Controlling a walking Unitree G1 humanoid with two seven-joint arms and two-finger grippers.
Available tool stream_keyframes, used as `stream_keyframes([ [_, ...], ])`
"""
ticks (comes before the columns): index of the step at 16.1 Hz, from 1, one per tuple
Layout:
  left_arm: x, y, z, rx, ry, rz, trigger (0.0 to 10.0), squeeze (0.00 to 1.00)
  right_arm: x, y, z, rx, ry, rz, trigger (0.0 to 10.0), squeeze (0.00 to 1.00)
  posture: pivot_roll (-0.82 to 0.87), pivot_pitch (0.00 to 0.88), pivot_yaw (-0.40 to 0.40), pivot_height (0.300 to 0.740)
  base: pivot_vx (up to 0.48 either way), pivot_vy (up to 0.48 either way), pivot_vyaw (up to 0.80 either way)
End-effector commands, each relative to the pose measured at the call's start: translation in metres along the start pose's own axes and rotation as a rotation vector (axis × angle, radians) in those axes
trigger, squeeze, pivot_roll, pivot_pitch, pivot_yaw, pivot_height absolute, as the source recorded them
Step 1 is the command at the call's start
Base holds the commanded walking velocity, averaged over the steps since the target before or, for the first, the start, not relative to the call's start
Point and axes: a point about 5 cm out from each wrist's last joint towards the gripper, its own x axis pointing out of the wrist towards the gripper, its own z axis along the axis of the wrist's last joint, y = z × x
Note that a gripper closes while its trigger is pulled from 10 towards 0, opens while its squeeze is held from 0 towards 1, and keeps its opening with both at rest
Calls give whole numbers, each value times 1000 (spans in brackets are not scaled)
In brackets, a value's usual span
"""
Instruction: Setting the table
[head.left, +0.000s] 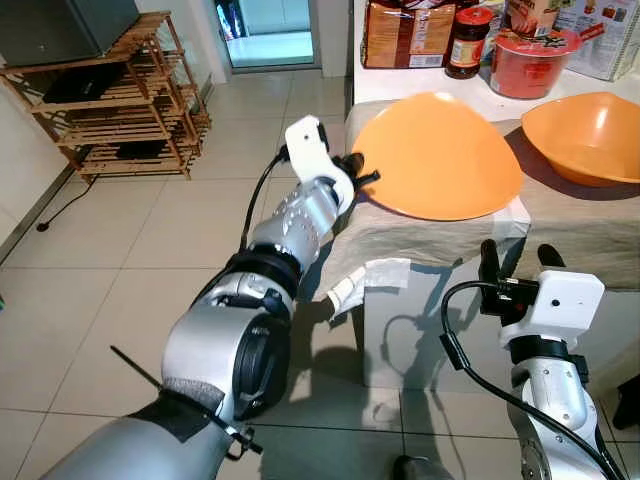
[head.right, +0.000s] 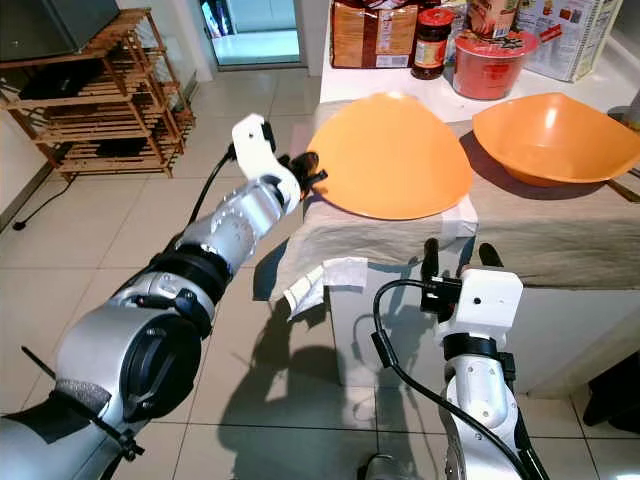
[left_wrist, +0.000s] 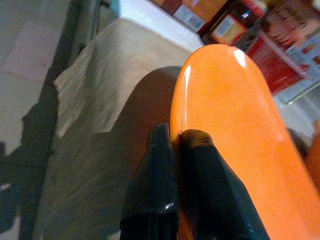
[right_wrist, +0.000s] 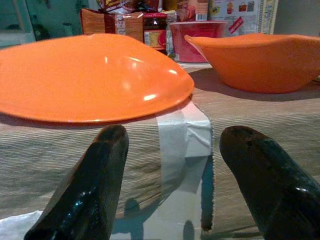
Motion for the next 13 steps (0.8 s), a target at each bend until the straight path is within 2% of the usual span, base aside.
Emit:
stream_keyframes([
  [1,1,-3,3,12,0,-12,0,0,-2,3,-4,7,27,13,10000,0,-158,73,108,740,0,0,0],
  [2,1,-5,3,9,-2,-22,0,0,-1,3,-5,6,29,13,10000,0,-157,72,108,740,0,0,0],
  [3,2,-17,10,-2,-30,-79,0,0,-1,3,-5,6,31,18,10000,0,-154,72,106,740,0,0,0],
  [5,2,-23,15,-2,-47,-115,0,0,0,4,-6,6,32,20,10000,0,-151,71,107,740,0,0,0],
  [11,2,-32,33,-20,-116,-154,0,0,2,4,-6,8,33,18,10000,0,-144,73,108,740,0,0,0],
  [13,2,-28,29,-5,-103,-133,0,0,2,5,-8,8,37,21,10000,0,-144,71,110,740,0,0,0],
])
